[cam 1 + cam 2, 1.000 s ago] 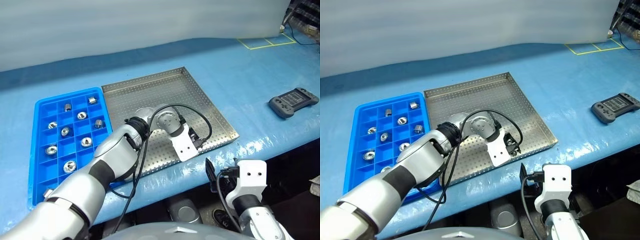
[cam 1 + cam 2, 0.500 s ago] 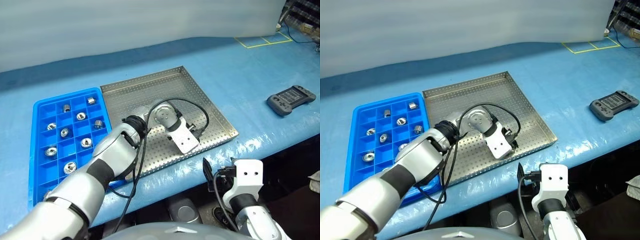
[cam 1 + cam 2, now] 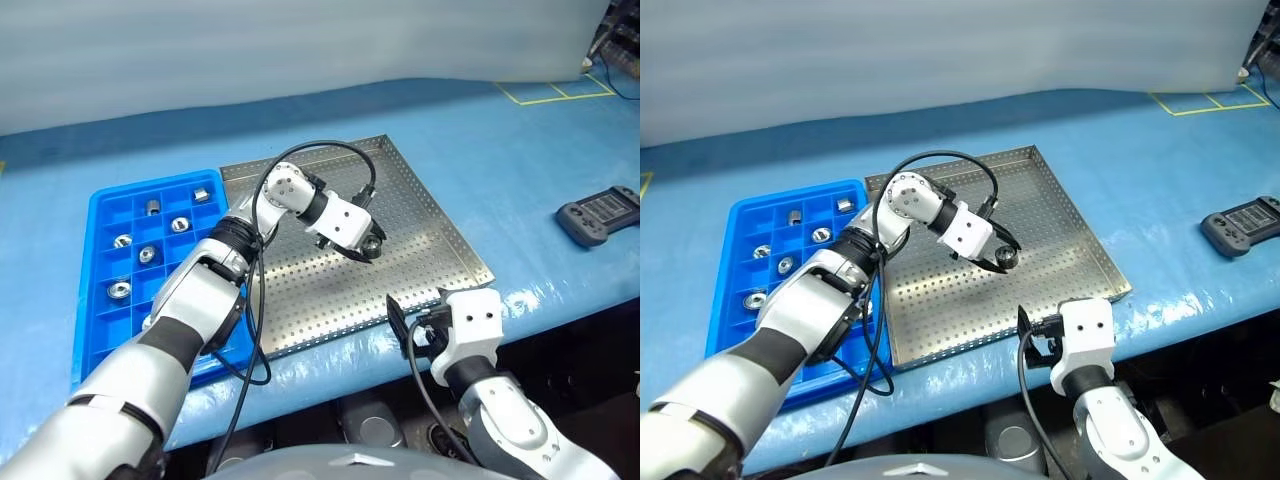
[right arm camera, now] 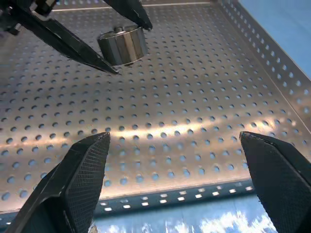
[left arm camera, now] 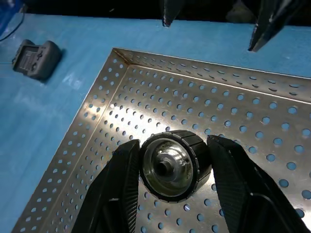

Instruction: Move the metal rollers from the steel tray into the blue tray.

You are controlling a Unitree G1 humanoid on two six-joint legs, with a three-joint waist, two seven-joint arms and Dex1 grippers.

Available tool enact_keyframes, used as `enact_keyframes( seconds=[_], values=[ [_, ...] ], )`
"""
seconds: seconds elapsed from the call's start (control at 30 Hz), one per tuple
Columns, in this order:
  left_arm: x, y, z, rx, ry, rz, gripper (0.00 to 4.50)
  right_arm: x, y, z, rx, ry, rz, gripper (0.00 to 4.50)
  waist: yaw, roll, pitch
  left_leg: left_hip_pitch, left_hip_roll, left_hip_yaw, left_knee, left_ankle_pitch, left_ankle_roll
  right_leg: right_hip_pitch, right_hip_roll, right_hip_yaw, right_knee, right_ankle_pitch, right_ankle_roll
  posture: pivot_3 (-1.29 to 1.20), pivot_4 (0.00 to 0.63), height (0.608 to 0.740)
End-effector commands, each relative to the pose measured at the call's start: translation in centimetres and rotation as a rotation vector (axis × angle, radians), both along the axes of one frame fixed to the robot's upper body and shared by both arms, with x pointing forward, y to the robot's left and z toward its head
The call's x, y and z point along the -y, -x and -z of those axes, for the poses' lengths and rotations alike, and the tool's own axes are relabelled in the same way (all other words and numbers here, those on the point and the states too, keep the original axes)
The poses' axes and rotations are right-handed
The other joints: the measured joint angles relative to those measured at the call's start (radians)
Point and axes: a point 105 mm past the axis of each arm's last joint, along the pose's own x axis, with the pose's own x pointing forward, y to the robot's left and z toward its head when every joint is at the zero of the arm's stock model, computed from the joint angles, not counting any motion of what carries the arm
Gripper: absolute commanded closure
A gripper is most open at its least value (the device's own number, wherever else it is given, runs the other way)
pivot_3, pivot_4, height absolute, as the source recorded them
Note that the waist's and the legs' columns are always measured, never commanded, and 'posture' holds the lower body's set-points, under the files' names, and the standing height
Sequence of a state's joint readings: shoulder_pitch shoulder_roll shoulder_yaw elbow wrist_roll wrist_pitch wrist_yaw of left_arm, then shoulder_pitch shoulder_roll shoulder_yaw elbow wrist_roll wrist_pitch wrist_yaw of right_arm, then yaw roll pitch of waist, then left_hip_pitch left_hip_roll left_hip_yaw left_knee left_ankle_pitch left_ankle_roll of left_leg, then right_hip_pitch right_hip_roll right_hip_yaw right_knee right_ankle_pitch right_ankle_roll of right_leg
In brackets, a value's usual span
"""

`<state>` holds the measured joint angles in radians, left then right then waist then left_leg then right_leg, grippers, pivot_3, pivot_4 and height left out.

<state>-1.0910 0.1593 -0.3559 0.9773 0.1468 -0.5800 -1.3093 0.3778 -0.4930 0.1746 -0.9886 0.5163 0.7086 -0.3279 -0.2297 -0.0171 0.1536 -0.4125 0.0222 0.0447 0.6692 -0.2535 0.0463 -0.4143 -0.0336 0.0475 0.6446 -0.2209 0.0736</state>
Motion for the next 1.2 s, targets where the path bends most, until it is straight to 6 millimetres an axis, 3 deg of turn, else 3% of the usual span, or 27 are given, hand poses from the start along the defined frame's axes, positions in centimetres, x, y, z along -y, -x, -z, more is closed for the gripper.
enact_keyframes(
  seconds=[0.03,0.3,0.7,0.83,1.2],
  values=[
    [-0.8,-1.0,-2.9,0.001,0.173,-0.118,2.63,-0.1,-1.0,-0.8,0.038,0.013,-0.03,0.0,0.017,0.0,0.0,0.0,0.0,0.0,0.0,0.0,0.0,0.0,0.0,0.0,0.0,0.0,0.0,-0.17,0.15,0.74],
    [-4.5,-0.4,-4.5,-0.03,0.323,-0.328,2.63,-1.2,-3.2,-1.6,0.078,0.036,-0.137,0.0,0.112,0.001,0.0,-0.001,0.0,0.0,0.004,-0.001,0.001,0.0,0.0,0.0,0.001,0.003,-0.004,-0.06,0.15,0.74],
    [-10.9,2.6,-5.1,-0.042,0.394,-0.623,2.63,-3.6,-5.3,-1.7,0.092,0.044,-0.313,0.0,0.226,0.001,0.0,-0.003,0.0,0.0,0.014,-0.002,0.004,0.002,-0.001,-0.002,0.002,0.004,-0.006,0.12,0.15,0.74],
    [-12.8,3.6,-4.3,-0.043,0.377,-0.728,2.63,-4.4,-5.9,-1.6,0.093,0.045,-0.367,0.0,0.246,0.001,0.0,-0.003,0.0,0.001,0.014,-0.002,0.004,0.002,-0.001,-0.002,0.002,0.003,-0.01,0.17,0.15,0.74],
    [-15.5,6.6,-2.0,-0.141,0.349,-0.889,2.63,-6.9,-7.0,-1.4,0.096,0.049,-0.496,0.0,0.293,0.001,0.0,-0.003,0.001,0.0,0.014,-0.002,0.004,0.002,-0.001,-0.004,0.002,0.002,-0.012,0.28,0.15,0.74]
  ],
)
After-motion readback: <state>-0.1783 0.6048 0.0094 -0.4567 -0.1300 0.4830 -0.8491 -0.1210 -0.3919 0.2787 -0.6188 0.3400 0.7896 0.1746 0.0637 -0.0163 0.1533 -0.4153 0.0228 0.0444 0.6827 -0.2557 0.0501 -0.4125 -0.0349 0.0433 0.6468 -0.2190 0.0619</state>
